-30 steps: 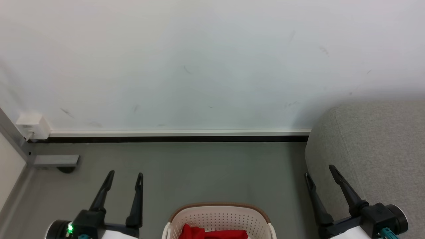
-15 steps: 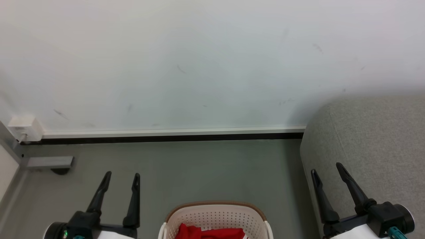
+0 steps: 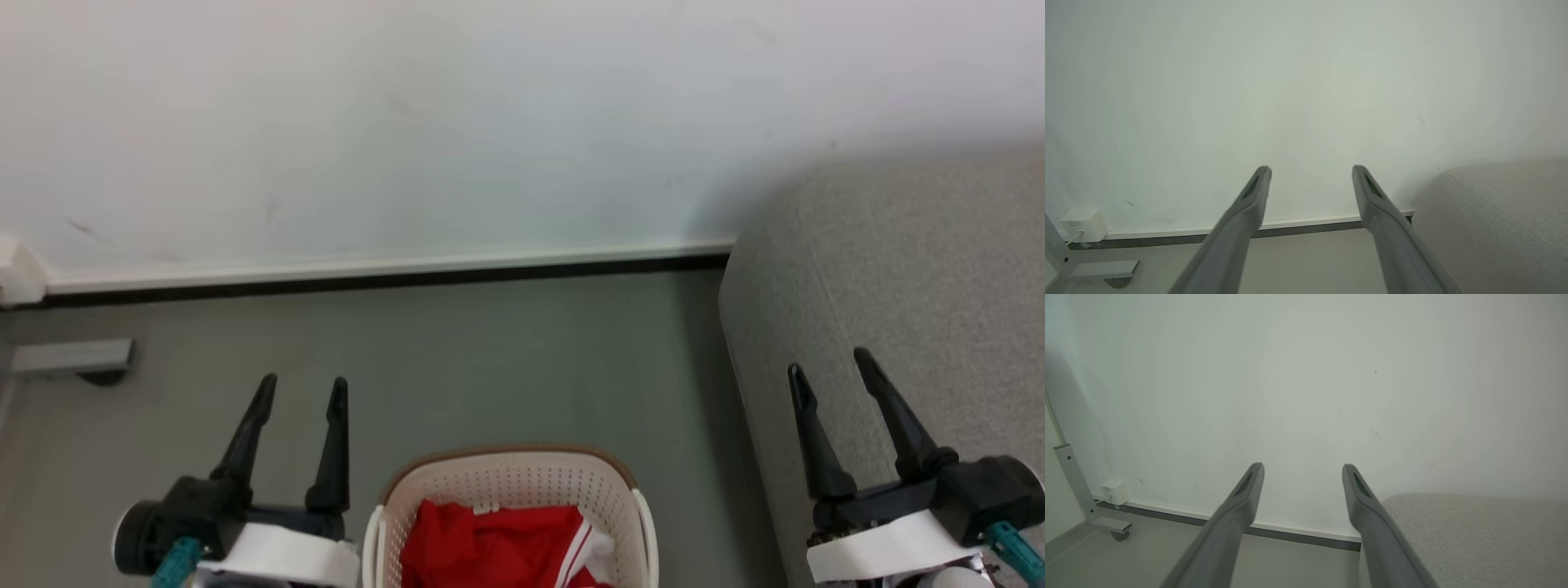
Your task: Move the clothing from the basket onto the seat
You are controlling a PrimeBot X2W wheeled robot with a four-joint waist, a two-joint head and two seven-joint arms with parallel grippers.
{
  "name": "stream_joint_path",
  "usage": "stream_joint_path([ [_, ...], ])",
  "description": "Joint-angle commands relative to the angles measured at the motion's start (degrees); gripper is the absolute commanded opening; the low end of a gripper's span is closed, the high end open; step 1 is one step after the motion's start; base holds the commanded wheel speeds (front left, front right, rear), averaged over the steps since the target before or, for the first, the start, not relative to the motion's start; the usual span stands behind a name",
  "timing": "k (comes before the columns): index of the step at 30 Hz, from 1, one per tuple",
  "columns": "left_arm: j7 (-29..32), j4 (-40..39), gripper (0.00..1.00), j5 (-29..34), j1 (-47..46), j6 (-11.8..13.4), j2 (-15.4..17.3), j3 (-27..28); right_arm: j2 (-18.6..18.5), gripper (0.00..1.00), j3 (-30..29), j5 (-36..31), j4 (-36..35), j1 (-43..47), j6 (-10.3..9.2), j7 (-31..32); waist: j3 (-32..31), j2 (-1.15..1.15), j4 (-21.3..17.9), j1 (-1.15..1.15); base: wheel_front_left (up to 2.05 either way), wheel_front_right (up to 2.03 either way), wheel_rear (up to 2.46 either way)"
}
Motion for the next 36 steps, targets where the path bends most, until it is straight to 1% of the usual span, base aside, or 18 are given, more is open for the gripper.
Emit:
stream_joint_path([
  [1,-0.1,0.2,1.00,-0.5,-1.1,-0.2,0.2,0.1,-0.1,1.00,-0.2,-0.1,-0.3,-0.9,0.19,0.0,3.3,0.00,-1.0,0.00,0.00,0.00,0.00],
  [9,-0.1,1.7,1.00,-0.3,-7.0,-1.1,0.0,0.1,0.0,1.00,-1.5,-0.1,-3.4,-5.2,0.19,0.0,11.6,0.00,-2.7,0.00,0.00,0.00,0.00],
  [12,-0.1,3.6,1.00,-0.4,-9.0,-1.5,0.0,-0.1,0.1,1.00,-2.3,-0.1,-4.5,-6.6,0.19,0.0,14.4,0.00,-3.2,0.00,0.00,0.00,0.00],
  [15,-0.1,7.7,1.00,-1.8,-11.1,-2.2,0.0,-0.5,0.6,1.00,-3.2,0.6,-5.6,-7.7,0.19,0.0,16.9,0.00,-3.9,0.00,0.00,0.00,0.00],
  [22,-0.1,18.1,1.00,-1.1,-17.2,-3.2,0.9,-2.6,1.4,1.00,-4.6,1.6,-8.7,-10.7,0.19,0.0,22.4,0.00,-6.2,0.00,0.00,0.00,0.00],
  [32,-0.1,35.1,1.00,-2.3,-27.6,-3.7,2.6,-7.5,2.2,1.00,-5.2,2.3,-12.8,-14.4,0.18,0.0,30.0,0.00,-10.1,0.00,0.00,0.00,0.00],
  [36,0.0,43.1,1.00,-3.4,-31.8,-3.7,3.1,-10.5,2.8,1.00,-5.1,2.7,-13.8,-15.7,0.19,0.0,33.0,0.00,-11.5,0.00,0.00,0.00,0.00],
])
